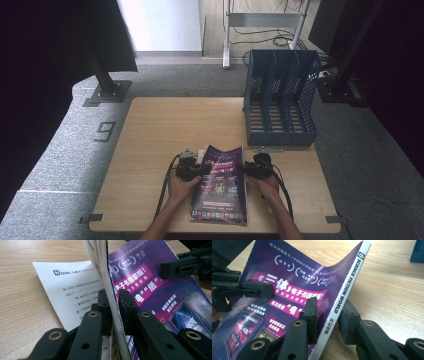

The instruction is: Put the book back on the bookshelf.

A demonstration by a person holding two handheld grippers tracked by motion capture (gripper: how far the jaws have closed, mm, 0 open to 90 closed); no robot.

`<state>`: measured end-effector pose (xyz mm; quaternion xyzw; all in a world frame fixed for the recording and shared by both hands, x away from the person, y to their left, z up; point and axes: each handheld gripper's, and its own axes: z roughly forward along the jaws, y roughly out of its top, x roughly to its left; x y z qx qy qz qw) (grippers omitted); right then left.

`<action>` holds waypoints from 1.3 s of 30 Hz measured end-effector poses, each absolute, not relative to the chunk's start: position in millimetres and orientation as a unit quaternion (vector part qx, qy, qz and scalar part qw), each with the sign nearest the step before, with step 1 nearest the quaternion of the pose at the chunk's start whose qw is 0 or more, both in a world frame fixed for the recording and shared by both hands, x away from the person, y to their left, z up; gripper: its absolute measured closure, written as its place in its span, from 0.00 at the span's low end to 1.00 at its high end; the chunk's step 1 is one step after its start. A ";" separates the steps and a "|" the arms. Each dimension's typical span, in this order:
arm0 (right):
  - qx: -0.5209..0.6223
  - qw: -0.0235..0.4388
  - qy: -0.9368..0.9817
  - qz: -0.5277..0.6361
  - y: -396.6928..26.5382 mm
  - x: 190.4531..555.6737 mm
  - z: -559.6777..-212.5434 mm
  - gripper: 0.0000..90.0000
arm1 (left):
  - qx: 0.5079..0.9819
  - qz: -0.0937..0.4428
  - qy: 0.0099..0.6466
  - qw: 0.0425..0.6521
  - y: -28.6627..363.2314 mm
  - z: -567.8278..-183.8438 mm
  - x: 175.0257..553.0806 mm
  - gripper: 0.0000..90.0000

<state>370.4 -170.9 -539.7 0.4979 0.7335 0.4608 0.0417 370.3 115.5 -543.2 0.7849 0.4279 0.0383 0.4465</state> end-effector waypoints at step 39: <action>0.446 0.109 0.725 0.513 -178.9 344.2 -503.1 0.79 | 0.769 0.050 0.399 0.497 114.1 -508.9 364.3 0.94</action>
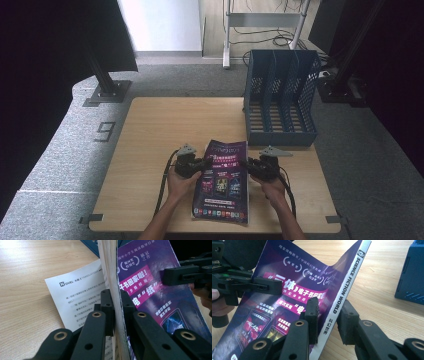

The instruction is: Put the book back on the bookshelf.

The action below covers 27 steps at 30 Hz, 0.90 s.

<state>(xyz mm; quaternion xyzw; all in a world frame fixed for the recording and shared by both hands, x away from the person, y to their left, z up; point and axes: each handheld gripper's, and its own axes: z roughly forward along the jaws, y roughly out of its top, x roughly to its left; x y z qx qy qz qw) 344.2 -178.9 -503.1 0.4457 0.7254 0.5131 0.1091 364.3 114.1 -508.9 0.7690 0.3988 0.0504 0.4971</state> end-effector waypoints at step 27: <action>0.417 0.152 0.721 0.532 -179.8 332.2 -484.3 0.80 | 0.762 0.050 0.390 0.515 112.7 -492.6 365.2 0.95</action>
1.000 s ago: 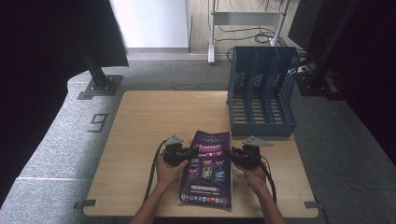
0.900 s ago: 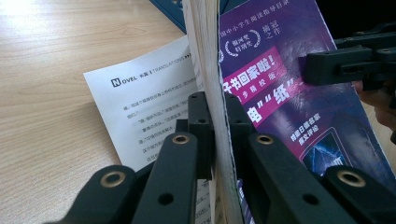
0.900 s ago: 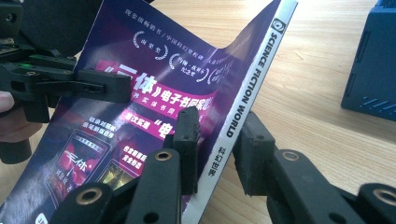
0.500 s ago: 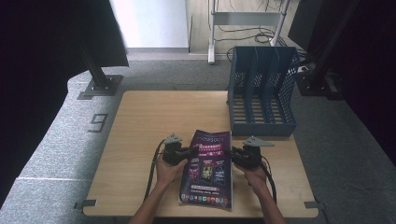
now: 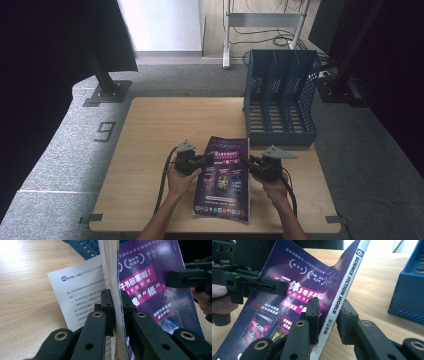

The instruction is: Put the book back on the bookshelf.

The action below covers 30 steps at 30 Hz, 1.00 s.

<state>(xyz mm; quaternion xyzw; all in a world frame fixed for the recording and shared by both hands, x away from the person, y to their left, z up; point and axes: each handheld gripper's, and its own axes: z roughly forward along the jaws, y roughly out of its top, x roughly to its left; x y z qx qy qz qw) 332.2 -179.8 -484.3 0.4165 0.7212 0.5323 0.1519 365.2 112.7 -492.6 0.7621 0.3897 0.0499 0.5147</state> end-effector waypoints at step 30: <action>0.372 0.203 0.704 0.569 -174.4 311.9 -454.6 0.85 | 0.749 0.069 0.369 0.547 117.3 -462.4 364.5 0.96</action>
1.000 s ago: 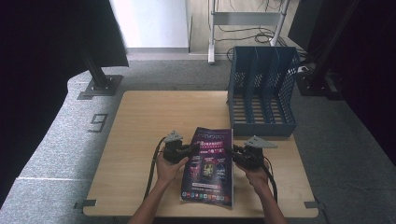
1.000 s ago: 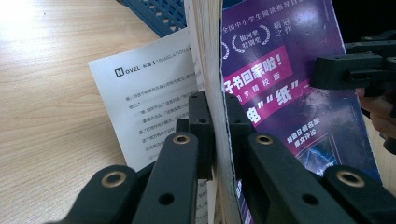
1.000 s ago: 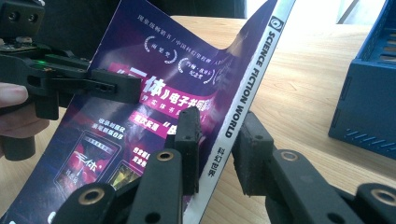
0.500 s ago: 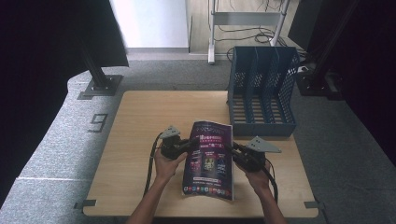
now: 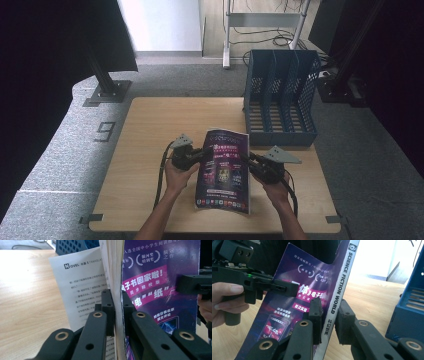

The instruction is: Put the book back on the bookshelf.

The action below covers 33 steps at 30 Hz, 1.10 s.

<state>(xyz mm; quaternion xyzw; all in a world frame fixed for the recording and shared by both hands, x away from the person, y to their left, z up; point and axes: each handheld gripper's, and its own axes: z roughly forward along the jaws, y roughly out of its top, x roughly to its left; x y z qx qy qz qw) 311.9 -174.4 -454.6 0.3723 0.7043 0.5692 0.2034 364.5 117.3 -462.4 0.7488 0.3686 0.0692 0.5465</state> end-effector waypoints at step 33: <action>0.339 0.237 0.692 0.592 -166.5 306.9 -433.3 0.87 | 0.741 0.111 0.351 0.561 120.0 -428.8 363.9 0.97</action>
